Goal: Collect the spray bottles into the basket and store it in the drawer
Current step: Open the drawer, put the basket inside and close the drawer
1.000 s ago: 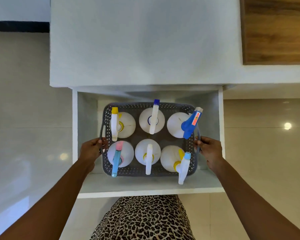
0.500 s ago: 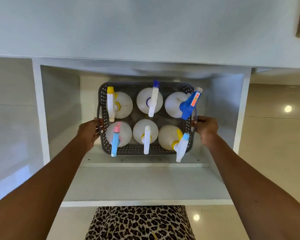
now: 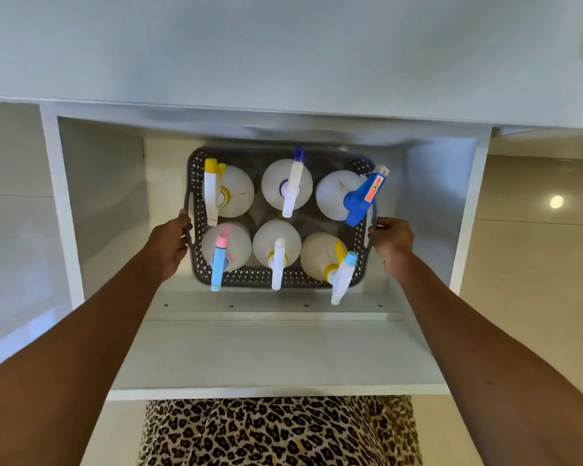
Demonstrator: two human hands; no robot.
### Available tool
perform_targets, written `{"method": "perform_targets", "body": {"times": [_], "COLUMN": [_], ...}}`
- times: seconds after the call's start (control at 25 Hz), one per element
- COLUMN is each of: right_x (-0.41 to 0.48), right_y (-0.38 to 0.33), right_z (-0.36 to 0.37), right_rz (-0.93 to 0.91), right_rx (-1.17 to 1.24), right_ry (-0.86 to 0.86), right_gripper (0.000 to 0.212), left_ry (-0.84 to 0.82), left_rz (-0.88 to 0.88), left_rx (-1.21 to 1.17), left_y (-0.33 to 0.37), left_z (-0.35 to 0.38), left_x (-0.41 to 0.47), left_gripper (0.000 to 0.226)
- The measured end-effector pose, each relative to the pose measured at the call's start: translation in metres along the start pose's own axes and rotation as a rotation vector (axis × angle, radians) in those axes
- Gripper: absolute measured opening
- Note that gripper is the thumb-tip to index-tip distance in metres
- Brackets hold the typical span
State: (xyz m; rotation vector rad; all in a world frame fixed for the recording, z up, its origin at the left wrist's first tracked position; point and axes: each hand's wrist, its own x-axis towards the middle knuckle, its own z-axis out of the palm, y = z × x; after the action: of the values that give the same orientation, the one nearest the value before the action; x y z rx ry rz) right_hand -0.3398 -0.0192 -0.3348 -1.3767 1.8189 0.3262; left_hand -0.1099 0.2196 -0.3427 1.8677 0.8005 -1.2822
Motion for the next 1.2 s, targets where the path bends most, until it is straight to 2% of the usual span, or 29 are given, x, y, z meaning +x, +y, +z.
{"method": "perform_targets", "body": {"times": [0.16,0.32,0.4,0.52,0.68,0.8,0.92,1.08,1.2], "right_x": [-0.021,-0.058,-0.089,-0.14,-0.206,-0.244,-0.262,-0.259,-0.254], "right_y": [0.0,0.008,0.019,0.049,0.11,0.153,0.183,0.197,0.19], "right_z": [-0.002,-0.005,-0.008,-0.007,0.006,0.02,0.032,0.039,0.036], "right_rz": [-0.014,0.062,-0.022,-0.274,-0.648,-0.86,-0.921,-0.948,-0.96], "right_rx": [-0.013,0.107,0.119,0.061,-0.206,-0.488,-0.668,-0.797,-0.862], "right_ry": [0.005,0.075,0.101,0.077,0.076,0.097,0.049,0.054,0.064], "right_gripper": [0.028,0.038,0.036,0.035,0.044,0.05,0.059,0.062,0.063], "left_ry": [-0.01,-0.013,0.014,0.106,-0.014,0.035,0.116,0.142,0.132], "left_rz": [0.01,0.034,0.147,0.499,0.796,0.985,1.082,1.17,1.143], "left_rx": [-0.048,-0.099,0.075,0.626,0.845,1.118,1.306,1.351,1.35], "left_y": [-0.005,-0.027,-0.052,-0.101,-0.175,-0.222,-0.248,-0.255,-0.251], "left_z": [-0.008,-0.011,-0.013,-0.019,-0.031,-0.045,-0.053,-0.051,-0.048], "left_x": [-0.027,-0.068,-0.091,-0.132,-0.178,-0.183,-0.178,-0.172,-0.17], "left_gripper": [0.032,0.033,0.032,0.034,0.047,0.058,0.059,0.076,0.088]}}
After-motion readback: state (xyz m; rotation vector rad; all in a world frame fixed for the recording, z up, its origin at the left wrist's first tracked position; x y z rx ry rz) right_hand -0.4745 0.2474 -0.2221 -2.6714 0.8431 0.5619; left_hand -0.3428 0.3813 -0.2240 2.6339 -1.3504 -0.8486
